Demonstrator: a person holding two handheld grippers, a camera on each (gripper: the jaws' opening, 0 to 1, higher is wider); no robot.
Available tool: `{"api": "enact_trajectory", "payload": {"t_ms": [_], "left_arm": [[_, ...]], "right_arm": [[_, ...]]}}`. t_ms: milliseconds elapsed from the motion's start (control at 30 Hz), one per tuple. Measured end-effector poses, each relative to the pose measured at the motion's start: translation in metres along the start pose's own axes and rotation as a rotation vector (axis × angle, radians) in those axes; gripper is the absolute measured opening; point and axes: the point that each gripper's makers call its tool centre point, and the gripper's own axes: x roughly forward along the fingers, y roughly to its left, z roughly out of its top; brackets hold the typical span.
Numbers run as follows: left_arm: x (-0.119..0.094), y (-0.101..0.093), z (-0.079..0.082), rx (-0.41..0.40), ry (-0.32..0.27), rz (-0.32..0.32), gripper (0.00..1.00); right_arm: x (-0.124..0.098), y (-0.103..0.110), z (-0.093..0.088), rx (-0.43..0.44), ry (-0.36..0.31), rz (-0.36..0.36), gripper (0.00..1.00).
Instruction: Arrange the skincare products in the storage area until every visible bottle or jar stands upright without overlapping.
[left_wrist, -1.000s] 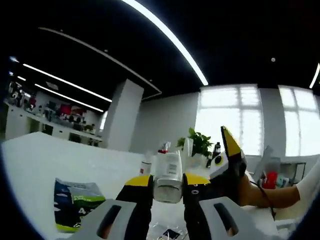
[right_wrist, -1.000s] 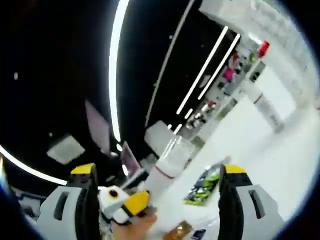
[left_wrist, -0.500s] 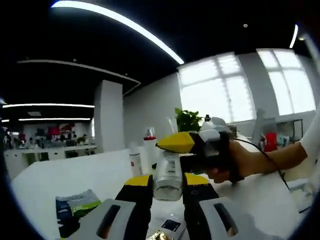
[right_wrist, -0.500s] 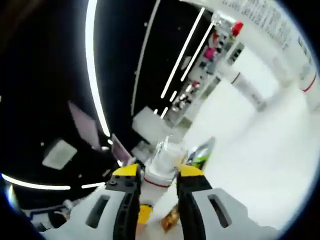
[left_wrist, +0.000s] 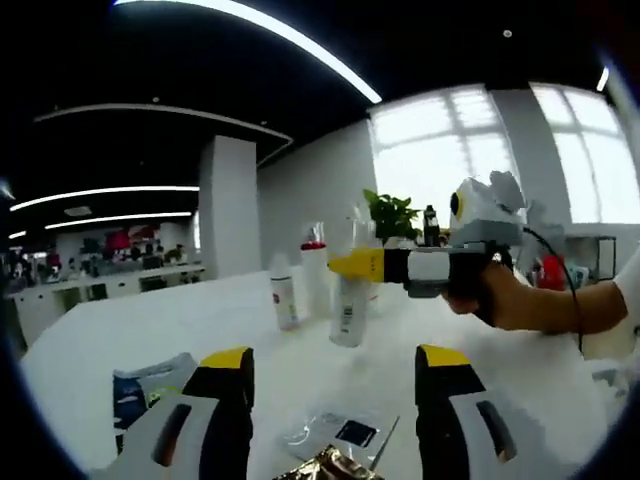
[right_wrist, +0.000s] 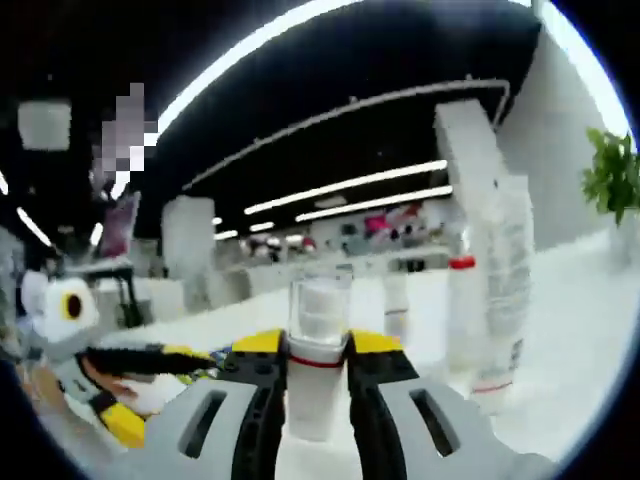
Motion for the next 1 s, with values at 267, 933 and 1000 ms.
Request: {"api": "enact_trajectory", "payload": {"t_ms": [267,933,1000], "left_arm": [[-0.001,0.013,-0.009,-0.115,0.051,0.015,0.70],[-0.004,0.002,-0.011,-0.078,0.058,0.035,0.70],[-0.005,0.001,-0.011,-0.078,0.057,0.035,0.70]], "right_arm": [[0.016,-0.035,-0.023,-0.028,0.073,-0.122,0.21],[0.033,-0.043,-0.052,-0.045,0.146,-0.106,0.31],[0.030,-0.044,-0.054,-0.037,0.160,-0.113,0.30]]}}
